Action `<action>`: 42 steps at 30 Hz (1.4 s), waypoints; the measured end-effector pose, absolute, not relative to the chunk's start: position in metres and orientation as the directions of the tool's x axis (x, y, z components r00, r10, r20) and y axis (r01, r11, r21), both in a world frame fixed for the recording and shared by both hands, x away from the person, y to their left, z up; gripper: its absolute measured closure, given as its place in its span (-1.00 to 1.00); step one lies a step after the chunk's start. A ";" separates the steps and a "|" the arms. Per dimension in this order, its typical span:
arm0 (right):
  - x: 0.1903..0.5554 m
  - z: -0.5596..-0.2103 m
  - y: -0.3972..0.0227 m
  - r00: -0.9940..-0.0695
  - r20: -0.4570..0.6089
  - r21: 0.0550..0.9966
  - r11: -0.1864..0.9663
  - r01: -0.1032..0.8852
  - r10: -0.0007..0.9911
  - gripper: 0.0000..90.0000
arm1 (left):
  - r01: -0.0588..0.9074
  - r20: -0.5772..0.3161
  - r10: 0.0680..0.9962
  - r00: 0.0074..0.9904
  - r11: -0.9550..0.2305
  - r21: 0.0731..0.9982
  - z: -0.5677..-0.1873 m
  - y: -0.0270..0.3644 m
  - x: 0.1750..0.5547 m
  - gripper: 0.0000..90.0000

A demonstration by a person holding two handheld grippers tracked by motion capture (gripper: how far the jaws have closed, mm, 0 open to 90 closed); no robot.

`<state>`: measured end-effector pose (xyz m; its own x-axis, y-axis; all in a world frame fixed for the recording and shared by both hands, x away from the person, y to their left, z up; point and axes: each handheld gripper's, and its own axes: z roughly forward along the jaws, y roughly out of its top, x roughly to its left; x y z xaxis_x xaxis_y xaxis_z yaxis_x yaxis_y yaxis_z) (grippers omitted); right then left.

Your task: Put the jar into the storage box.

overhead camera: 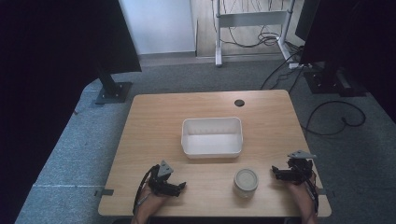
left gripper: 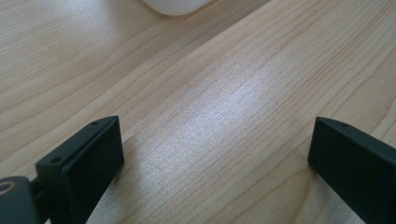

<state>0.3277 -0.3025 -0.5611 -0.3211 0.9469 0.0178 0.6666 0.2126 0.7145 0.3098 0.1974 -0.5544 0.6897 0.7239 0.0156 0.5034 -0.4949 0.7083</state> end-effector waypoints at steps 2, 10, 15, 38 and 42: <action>0.328 -0.561 -0.302 -0.321 0.018 0.715 0.212 0.667 0.947 -0.98 | 0.503 0.016 0.724 0.690 -0.495 0.708 -0.554 0.198 0.310 -0.92; 0.328 -0.561 -0.302 -0.321 0.018 0.714 0.212 0.667 0.947 -0.98 | 0.501 0.017 0.725 0.689 -0.492 0.712 -0.554 0.198 0.308 -0.87; 0.328 -0.561 -0.302 -0.321 0.018 0.715 0.212 0.667 0.947 -0.98 | 0.507 0.010 0.727 0.686 -0.488 0.711 -0.553 0.198 0.308 -0.83; 0.328 -0.561 -0.302 -0.321 0.018 0.714 0.212 0.667 0.947 -0.98 | 0.467 0.000 0.689 0.725 -0.492 0.734 -0.532 0.189 0.299 -0.83; 0.328 -0.561 -0.302 -0.321 0.018 0.714 0.212 0.667 0.947 -0.98 | 0.460 -0.003 0.680 0.733 -0.494 0.738 -0.531 0.185 0.298 -0.80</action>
<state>0.3277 -0.3025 -0.5611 -0.3211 0.9469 0.0181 0.6668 0.2125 0.7143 0.2982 0.1850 -0.5311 0.7335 0.6797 -0.0027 0.4603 -0.4938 0.7378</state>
